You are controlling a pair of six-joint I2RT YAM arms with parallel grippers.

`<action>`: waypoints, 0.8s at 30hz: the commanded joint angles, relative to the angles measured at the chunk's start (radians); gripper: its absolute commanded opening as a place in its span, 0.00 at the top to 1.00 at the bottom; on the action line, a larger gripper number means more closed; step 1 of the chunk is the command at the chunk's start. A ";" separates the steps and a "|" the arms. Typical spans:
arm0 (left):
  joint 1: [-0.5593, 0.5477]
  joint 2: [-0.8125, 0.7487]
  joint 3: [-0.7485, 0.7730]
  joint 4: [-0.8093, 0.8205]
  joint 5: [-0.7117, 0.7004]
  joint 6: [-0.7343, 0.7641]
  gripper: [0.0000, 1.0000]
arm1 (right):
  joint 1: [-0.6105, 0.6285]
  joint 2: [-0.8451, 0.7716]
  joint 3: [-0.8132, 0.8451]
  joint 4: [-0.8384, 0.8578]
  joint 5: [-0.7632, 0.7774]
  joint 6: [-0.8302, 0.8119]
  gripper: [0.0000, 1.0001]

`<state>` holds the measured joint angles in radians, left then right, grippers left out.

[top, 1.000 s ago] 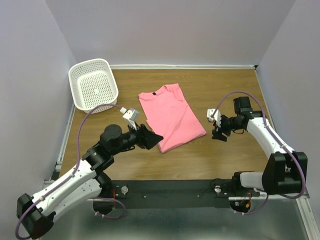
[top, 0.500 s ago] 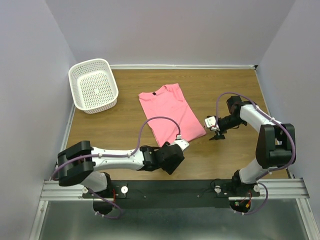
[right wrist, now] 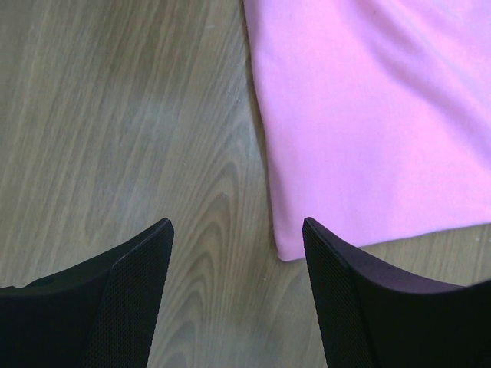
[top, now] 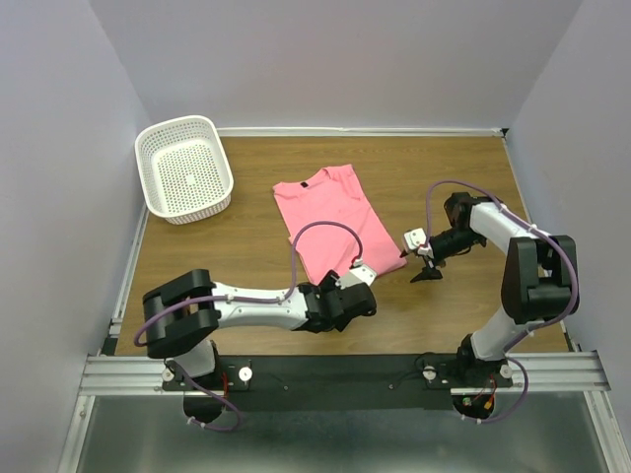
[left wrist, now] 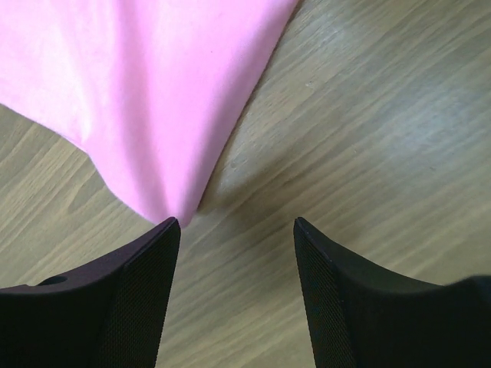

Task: Fold and stack the t-shirts

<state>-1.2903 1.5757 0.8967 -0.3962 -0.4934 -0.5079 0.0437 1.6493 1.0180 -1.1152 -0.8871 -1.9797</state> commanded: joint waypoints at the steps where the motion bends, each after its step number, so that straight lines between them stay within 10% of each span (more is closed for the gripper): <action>1: 0.025 0.090 0.047 -0.007 -0.079 0.014 0.32 | -0.005 0.035 0.031 -0.057 -0.038 -0.173 0.25; 24: 0.088 0.195 0.033 0.048 0.052 0.040 0.54 | 0.025 0.121 0.050 0.107 0.049 -0.044 0.34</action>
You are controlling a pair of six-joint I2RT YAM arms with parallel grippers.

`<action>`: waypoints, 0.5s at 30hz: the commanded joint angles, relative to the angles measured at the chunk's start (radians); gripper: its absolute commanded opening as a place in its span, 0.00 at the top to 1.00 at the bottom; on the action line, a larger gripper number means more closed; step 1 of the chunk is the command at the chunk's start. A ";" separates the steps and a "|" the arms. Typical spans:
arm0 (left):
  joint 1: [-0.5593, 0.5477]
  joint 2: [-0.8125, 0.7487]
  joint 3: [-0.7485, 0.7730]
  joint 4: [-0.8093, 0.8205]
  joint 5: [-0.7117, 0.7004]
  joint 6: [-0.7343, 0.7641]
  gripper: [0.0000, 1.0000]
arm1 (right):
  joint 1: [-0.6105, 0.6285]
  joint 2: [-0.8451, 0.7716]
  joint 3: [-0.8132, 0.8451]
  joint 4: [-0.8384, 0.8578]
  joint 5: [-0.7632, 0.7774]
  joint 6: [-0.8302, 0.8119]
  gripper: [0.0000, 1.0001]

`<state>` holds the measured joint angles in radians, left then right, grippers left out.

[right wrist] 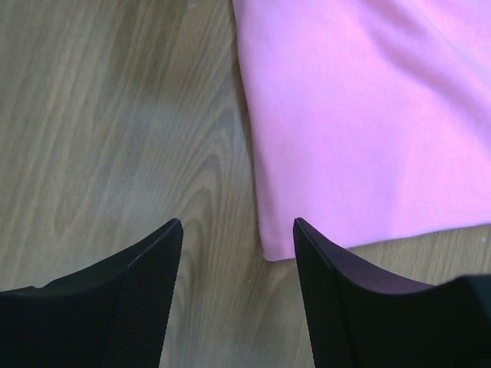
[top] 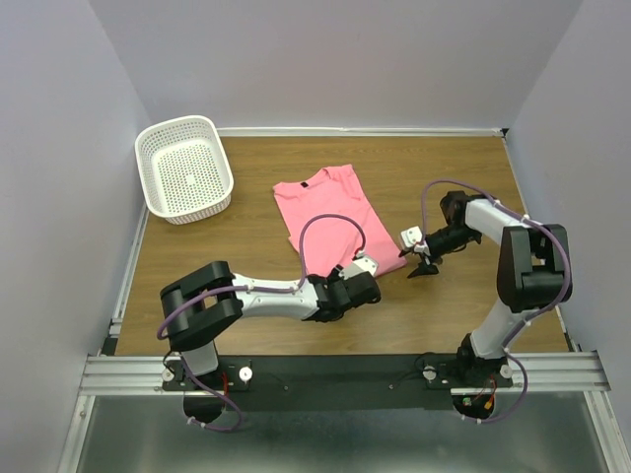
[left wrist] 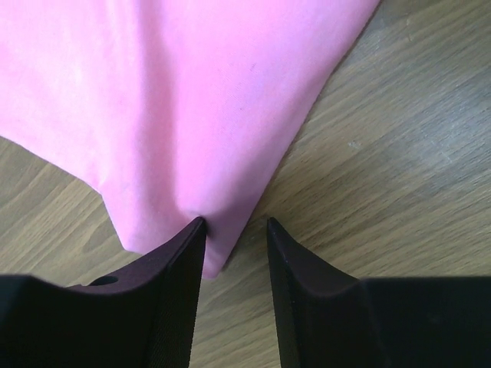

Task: Fold and stack the t-shirts

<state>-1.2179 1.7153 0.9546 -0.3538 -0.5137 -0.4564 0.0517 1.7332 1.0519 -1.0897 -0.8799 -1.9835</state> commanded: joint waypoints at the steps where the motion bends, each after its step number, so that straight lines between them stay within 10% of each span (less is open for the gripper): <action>1: 0.017 0.058 -0.031 0.007 0.075 -0.011 0.54 | 0.020 0.043 0.023 0.112 0.047 -0.026 0.35; 15: 0.024 0.038 -0.122 0.062 0.121 -0.044 0.54 | 0.079 0.155 0.046 0.257 0.139 0.098 0.55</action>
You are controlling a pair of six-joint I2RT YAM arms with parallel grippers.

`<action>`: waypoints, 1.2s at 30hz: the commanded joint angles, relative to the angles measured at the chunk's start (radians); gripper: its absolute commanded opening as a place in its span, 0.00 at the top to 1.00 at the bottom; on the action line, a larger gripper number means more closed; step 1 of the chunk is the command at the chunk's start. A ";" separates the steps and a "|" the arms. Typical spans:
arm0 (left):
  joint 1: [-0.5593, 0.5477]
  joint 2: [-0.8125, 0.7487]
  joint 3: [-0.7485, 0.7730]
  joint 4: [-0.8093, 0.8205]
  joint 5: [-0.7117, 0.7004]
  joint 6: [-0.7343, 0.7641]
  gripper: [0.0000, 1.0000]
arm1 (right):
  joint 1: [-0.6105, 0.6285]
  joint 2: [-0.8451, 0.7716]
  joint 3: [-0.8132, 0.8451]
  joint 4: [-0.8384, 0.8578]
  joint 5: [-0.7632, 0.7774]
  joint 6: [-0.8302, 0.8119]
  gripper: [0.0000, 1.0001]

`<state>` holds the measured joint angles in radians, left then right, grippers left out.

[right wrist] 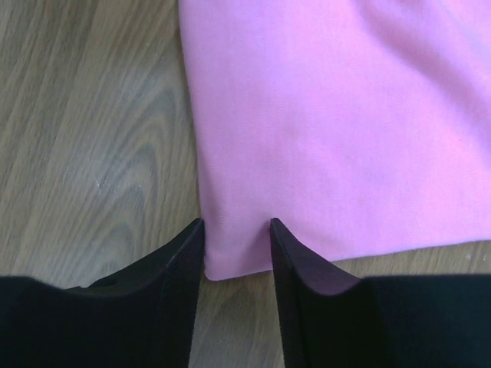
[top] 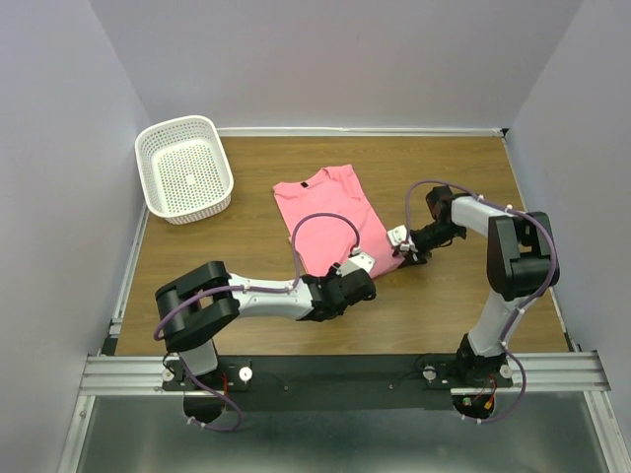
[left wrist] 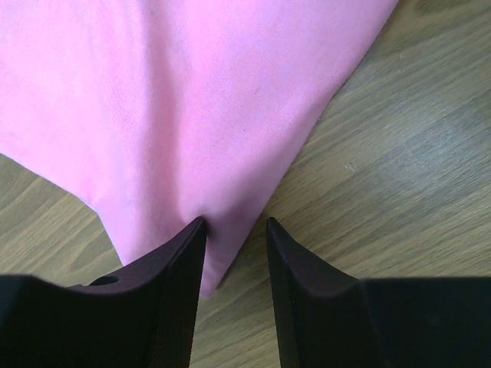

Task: Fold and stack the t-shirts

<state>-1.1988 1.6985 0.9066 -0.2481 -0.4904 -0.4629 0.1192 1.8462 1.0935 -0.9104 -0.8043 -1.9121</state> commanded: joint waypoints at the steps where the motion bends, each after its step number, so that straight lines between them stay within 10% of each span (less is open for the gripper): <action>1: 0.005 0.056 -0.077 -0.045 0.099 -0.039 0.54 | 0.011 0.047 0.006 0.080 0.070 0.030 0.57; 9: 0.005 0.081 -0.077 -0.092 0.090 -0.071 0.61 | 0.011 0.033 -0.024 0.087 0.088 0.028 0.99; 26: -0.039 0.122 -0.009 -0.241 -0.017 -0.165 0.48 | -0.009 -0.047 -0.055 0.081 0.086 0.030 0.99; 36: -0.038 0.199 0.017 -0.234 0.022 -0.095 0.58 | -0.039 -0.054 -0.043 0.064 0.082 0.012 0.99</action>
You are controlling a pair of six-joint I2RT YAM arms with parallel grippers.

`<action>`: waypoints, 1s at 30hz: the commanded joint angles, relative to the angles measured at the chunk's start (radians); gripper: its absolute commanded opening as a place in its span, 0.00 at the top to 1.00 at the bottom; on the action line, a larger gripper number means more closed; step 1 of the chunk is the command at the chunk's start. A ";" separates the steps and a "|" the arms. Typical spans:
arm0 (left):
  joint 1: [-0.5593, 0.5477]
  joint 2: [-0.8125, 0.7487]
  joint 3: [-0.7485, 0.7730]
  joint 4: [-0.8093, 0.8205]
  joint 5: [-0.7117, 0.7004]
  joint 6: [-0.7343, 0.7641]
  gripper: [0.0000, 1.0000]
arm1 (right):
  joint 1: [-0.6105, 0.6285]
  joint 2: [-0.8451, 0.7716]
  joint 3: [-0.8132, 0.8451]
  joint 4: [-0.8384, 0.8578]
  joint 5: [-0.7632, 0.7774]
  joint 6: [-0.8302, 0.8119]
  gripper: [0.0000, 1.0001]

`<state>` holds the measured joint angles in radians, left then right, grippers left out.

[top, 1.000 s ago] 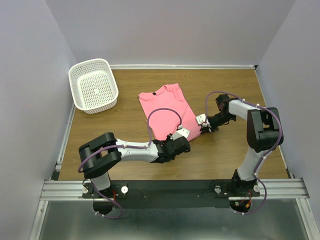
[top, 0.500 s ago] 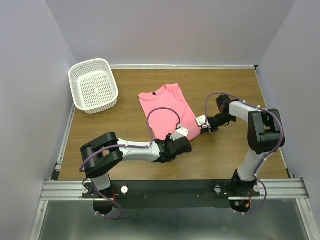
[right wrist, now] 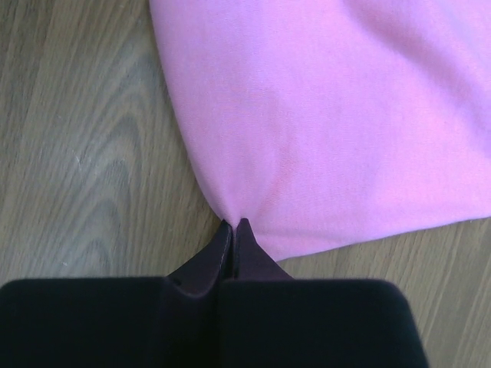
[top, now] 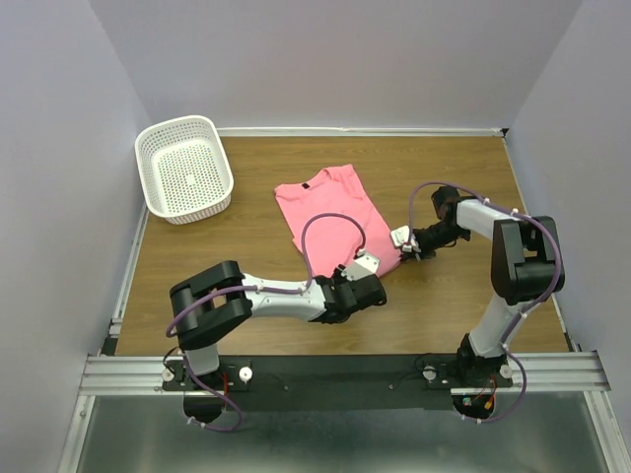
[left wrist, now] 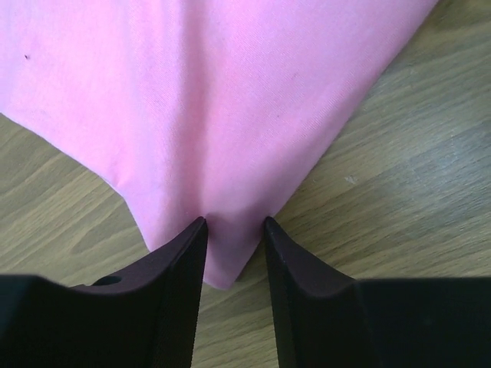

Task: Fold and stack the t-shirts

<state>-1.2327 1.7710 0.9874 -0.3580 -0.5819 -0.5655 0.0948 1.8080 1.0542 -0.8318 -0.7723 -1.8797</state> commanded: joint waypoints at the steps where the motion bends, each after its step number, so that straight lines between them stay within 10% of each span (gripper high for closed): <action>1: -0.004 0.131 -0.062 -0.119 0.116 0.015 0.60 | -0.014 -0.018 -0.003 -0.018 0.047 -0.022 0.99; 6: -0.004 0.151 -0.055 -0.113 0.116 0.021 1.00 | -0.015 -0.013 0.000 -0.023 0.042 -0.025 1.00; 22: 0.032 -0.221 -0.153 0.065 0.375 0.125 1.00 | -0.021 -0.084 0.082 -0.208 -0.136 -0.026 0.99; 30: 0.255 -0.389 -0.147 0.082 0.453 0.205 1.00 | 0.009 0.016 0.343 -0.211 -0.300 0.243 1.00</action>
<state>-1.0489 1.4403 0.8318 -0.2768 -0.2127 -0.4179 0.0849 1.7748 1.3014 -1.0397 -0.9520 -1.7832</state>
